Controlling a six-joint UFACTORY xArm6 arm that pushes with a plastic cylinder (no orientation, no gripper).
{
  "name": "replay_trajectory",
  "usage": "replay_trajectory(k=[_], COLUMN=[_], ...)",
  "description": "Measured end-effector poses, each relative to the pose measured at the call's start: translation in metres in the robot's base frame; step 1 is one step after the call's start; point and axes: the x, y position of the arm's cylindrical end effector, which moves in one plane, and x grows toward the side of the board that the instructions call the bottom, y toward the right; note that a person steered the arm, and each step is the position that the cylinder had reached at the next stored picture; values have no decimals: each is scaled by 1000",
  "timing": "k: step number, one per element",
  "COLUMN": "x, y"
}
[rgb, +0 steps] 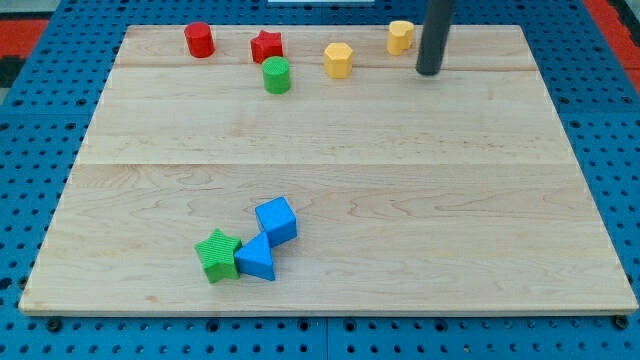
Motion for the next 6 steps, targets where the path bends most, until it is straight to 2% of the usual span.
replay_trajectory(k=[2,4,6], x=[-78,-81,-78], y=[-36,-84,-173])
